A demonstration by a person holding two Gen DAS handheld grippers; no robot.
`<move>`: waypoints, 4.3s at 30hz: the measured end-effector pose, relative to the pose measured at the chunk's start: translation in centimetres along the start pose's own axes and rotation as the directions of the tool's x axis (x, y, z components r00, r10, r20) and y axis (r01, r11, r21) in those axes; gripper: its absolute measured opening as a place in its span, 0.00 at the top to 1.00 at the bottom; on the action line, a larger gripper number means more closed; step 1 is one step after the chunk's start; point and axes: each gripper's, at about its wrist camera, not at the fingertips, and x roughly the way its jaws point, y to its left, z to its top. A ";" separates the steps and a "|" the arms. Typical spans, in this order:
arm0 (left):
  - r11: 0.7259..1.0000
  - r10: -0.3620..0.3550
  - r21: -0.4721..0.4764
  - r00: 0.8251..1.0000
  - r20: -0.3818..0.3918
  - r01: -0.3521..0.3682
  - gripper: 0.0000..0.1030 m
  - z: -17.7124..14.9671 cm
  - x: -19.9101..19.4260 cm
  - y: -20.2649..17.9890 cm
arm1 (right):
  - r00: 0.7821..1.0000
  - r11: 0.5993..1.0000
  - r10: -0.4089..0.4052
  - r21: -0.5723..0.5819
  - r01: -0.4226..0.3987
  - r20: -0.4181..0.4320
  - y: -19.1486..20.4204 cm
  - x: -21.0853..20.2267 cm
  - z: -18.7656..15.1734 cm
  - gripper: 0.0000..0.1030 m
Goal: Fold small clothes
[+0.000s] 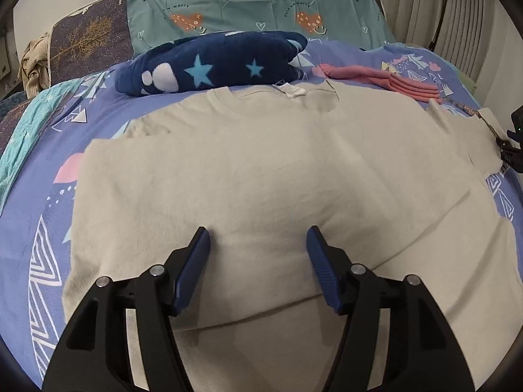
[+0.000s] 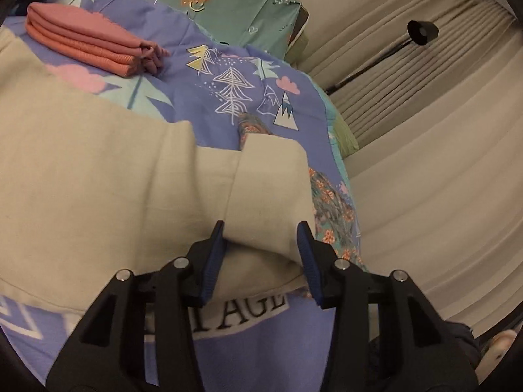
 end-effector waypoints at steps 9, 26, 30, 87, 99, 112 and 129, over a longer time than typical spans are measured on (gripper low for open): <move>1.000 0.006 0.006 1.000 -0.001 -0.006 0.35 0.1 0.3 -0.1 | 0.960 0.898 0.219 0.349 -0.267 0.172 -5.2 -3.5 1.1 0.88; 0.894 -0.395 -0.194 0.915 0.086 0.404 0.32 0.7 -2.8 0.7 | 0.278 0.190 0.892 0.263 -0.946 0.356 8.7 -19.1 4.1 0.87; 0.798 -0.568 -0.221 0.822 0.039 0.561 0.27 1.7 -2.3 -2.0 | 0.282 0.206 0.913 0.264 -0.942 0.295 12.1 -19.9 3.7 0.87; 0.949 -0.191 -0.243 0.980 0.057 0.199 0.55 3.8 -4.4 10.9 | 0.498 0.412 0.828 0.323 -0.852 0.256 5.4 -16.5 -0.7 0.59; 0.997 -0.074 -0.018 0.997 0.004 0.075 0.30 0.2 -1.1 5.2 | 0.440 0.349 0.875 0.366 -0.863 0.202 8.1 -11.5 -0.7 0.79; 0.991 -0.103 -0.087 0.993 -0.058 0.098 0.22 -10.8 -9.7 8.7 | 0.398 0.288 0.892 0.410 -0.865 0.214 2.6 -13.5 -11.2 0.60; 0.964 -0.247 -0.095 0.969 0.007 0.247 0.22 -19.3 -16.4 5.6 | 0.340 0.219 0.901 0.392 -0.893 0.271 1.0 -18.1 -18.1 0.59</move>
